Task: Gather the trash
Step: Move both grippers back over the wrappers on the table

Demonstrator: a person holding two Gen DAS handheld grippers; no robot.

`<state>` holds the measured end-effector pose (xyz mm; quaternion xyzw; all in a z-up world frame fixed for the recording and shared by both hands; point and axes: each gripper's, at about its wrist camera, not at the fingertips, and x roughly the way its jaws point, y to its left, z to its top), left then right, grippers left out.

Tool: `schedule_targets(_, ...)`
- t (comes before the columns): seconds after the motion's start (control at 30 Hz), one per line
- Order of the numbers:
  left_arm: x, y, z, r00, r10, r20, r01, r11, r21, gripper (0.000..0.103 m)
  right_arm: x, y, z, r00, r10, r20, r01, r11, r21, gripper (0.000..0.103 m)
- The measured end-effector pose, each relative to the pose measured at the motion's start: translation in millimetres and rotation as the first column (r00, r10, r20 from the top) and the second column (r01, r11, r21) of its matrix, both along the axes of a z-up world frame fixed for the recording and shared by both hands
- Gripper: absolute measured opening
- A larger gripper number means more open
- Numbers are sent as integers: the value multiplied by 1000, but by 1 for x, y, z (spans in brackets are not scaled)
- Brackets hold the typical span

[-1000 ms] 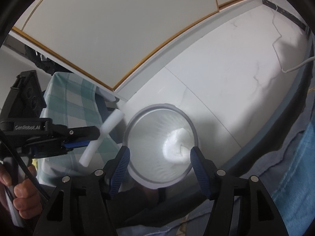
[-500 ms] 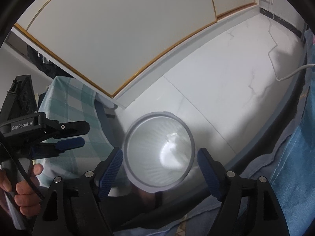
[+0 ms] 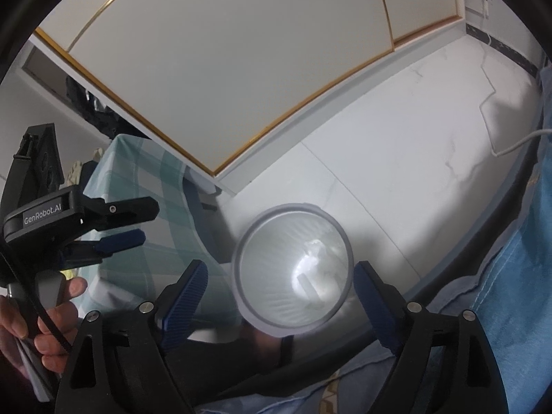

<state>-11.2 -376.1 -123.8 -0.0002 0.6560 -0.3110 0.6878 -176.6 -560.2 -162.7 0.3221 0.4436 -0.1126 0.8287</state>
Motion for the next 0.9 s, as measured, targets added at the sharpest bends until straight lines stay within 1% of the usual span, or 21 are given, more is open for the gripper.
schedule_targets(0.13, -1, 4, 15, 999, 19, 29, -18, 999, -51, 76, 0, 2, 7, 1000, 3, 16, -3, 1000, 2, 92)
schedule_targets(0.17, -1, 7, 20, 998, 26, 49, -23, 998, -61, 76, -1, 3, 9, 1000, 5, 20, -5, 1000, 2, 92)
schedule_targets(0.3, -4, 13, 40, 990, 13, 140, -5, 998, -58, 76, 0, 5, 17, 999, 6, 36, -6, 1000, -8, 92)
schedule_targets(0.37, -6, 15, 54, 978, -2, 211, 12, 999, -44, 76, 2, 9, 25, 998, 11, 56, -10, 1000, -16, 92)
schedule_targets(0.43, -7, 20, 66, 963, 1, 268, 10, 999, -42, 76, 3, 12, 34, 997, 16, 77, -14, 1000, -26, 92)
schedule_targets(0.53, -6, 32, 89, 929, 36, 369, -18, 998, -52, 76, 8, 19, 52, 992, 33, 119, -28, 999, -44, 92)
schedule_targets(0.57, -6, 39, 99, 906, 63, 419, -47, 998, -48, 76, 10, 22, 59, 990, 42, 136, -35, 998, -53, 92)
schedule_targets(0.6, -5, 46, 105, 890, 87, 449, -69, 996, -56, 76, 12, 25, 64, 988, 49, 148, -41, 997, -60, 92)
schedule_targets(0.67, -4, 59, 119, 865, 124, 486, -92, 992, -90, 76, 18, 34, 77, 982, 72, 175, -59, 995, -78, 92)
schedule_targets(0.83, -1, 94, 147, 782, 185, 595, -143, 983, -117, 76, 37, 62, 107, 963, 138, 233, -109, 985, -132, 92)
schedule_targets(0.9, 1, 111, 155, 755, 205, 623, -162, 979, -126, 76, 45, 75, 120, 951, 164, 263, -128, 981, -149, 92)
